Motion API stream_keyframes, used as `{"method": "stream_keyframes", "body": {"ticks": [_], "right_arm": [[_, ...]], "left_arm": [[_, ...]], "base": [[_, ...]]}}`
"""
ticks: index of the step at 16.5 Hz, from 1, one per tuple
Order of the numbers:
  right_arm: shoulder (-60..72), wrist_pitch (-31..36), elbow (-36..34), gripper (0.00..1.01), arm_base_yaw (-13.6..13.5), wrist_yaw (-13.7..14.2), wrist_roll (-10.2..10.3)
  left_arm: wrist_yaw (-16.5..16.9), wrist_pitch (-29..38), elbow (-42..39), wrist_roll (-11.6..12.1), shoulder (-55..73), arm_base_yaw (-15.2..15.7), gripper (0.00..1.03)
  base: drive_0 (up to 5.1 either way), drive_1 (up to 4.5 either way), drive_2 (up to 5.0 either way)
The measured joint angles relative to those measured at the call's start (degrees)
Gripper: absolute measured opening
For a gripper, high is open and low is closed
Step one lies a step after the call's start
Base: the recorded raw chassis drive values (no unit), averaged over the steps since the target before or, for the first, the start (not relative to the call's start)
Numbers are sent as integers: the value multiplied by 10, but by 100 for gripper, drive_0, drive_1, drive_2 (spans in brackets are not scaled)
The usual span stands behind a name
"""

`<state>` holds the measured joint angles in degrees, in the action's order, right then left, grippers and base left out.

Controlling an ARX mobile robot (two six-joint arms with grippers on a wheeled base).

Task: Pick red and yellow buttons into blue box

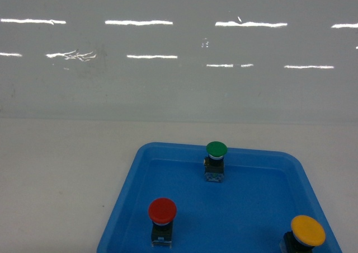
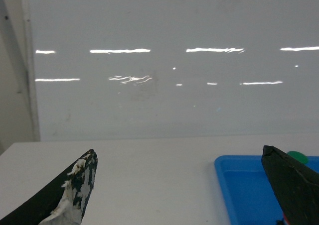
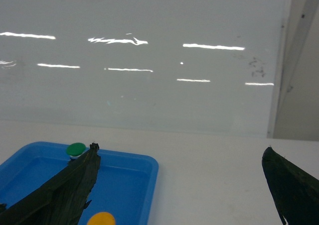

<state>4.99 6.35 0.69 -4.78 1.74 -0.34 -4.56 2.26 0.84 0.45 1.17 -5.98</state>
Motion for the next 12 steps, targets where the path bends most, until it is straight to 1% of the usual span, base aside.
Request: {"method": "stream_keyframes", "body": {"ticks": [1, 2, 3, 4, 5, 6, 7, 8, 9, 10, 11, 12], "right_arm": [[29, 27, 0, 98, -17, 4, -4], [78, 71, 0, 98, -34, 8, -8], [115, 106, 0, 98, -40, 9, -11], [155, 138, 0, 98, -40, 5, -12], [211, 183, 1, 98, -44, 2, -14], [293, 236, 3, 98, -45, -18, -17], [356, 275, 9, 98, -46, -24, -17], [420, 300, 25, 98, -46, -41, -18], [455, 322, 35, 98, -47, -43, -18], [503, 341, 49, 98, -51, -49, -20], [557, 351, 68, 98, -54, -60, -23], [709, 361, 123, 98, -87, -70, -39]], "left_arm": [[-13, 14, 0, 1, 14, -20, 98], [-29, 42, 0, 3, 49, -38, 98], [-41, 78, 0, 4, 87, -49, 98], [-43, 110, 1, 5, 122, -55, 98], [-51, 154, 5, 12, 179, -64, 98], [-57, 217, 25, 14, 273, -68, 98], [-61, 244, 53, 17, 341, -76, 98], [-59, 268, 84, 15, 405, -81, 98], [-59, 258, 105, 16, 438, -87, 98], [-52, 261, 127, 15, 483, -94, 98], [-52, 253, 152, 16, 533, -103, 98], [-75, 252, 206, 27, 663, -123, 98]], "base": [[0, 0, 0], [0, 0, 0], [0, 0, 0], [0, 0, 0], [0, 0, 0], [0, 0, 0], [0, 0, 0], [0, 0, 0], [0, 0, 0], [0, 0, 0], [0, 0, 0], [0, 0, 0]]}}
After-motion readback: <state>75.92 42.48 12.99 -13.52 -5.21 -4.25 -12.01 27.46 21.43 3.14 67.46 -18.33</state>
